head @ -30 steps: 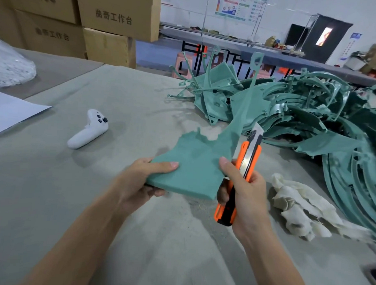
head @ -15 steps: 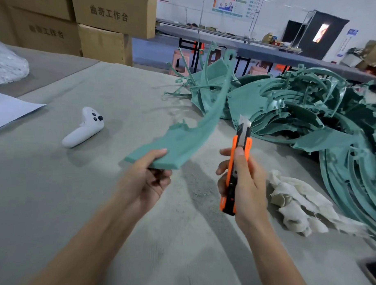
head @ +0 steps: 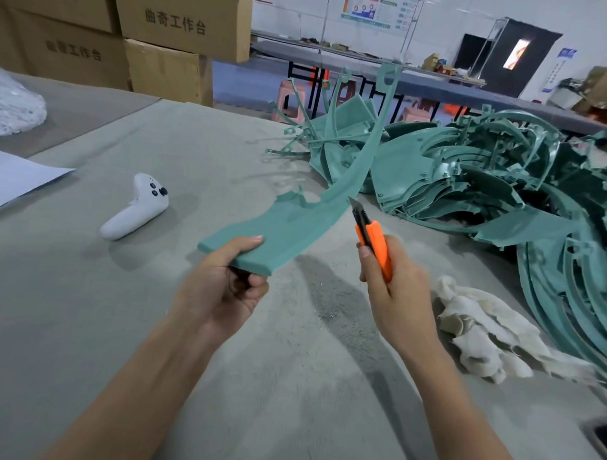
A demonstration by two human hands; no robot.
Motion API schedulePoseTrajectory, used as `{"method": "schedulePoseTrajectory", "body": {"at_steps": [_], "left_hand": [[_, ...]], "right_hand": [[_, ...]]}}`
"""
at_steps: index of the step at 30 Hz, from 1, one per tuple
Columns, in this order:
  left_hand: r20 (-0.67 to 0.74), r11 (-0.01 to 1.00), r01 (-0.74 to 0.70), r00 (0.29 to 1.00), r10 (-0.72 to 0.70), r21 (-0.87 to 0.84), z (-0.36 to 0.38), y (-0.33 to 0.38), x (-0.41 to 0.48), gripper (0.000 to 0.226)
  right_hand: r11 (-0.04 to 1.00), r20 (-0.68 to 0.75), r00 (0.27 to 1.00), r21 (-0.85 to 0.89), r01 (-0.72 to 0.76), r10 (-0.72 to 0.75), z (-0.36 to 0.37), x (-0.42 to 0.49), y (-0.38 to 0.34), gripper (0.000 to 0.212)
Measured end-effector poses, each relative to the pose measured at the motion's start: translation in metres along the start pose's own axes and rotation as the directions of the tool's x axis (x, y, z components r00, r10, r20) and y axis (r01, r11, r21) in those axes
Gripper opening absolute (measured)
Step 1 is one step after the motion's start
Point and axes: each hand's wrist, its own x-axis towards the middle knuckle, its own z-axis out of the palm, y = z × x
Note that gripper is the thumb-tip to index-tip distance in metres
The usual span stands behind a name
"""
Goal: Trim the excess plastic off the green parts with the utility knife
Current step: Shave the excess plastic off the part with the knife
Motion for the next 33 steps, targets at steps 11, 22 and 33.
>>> {"method": "schedulePoseTrajectory", "body": {"at_steps": [11,22,33], "left_hand": [[0.01,0.993,0.001,1.0,0.001,-0.117,-0.002,0.0,0.002,0.016],[0.042,0.995,0.012,0.999,-0.008,-0.096,0.0,-0.004,0.004,0.012],[0.031,0.99,0.02,0.999,-0.016,-0.143,0.0,-0.004,0.005,0.022]], "right_hand": [[0.98,0.095,0.975,0.014,0.199,-0.2,0.015,-0.017,-0.002,0.016],[0.984,-0.031,0.984,-0.055,0.171,-0.173,0.015,-0.011,0.004,0.034],[0.987,-0.072,0.987,-0.07,0.141,-0.146,0.023,-0.009,-0.001,0.021]]}}
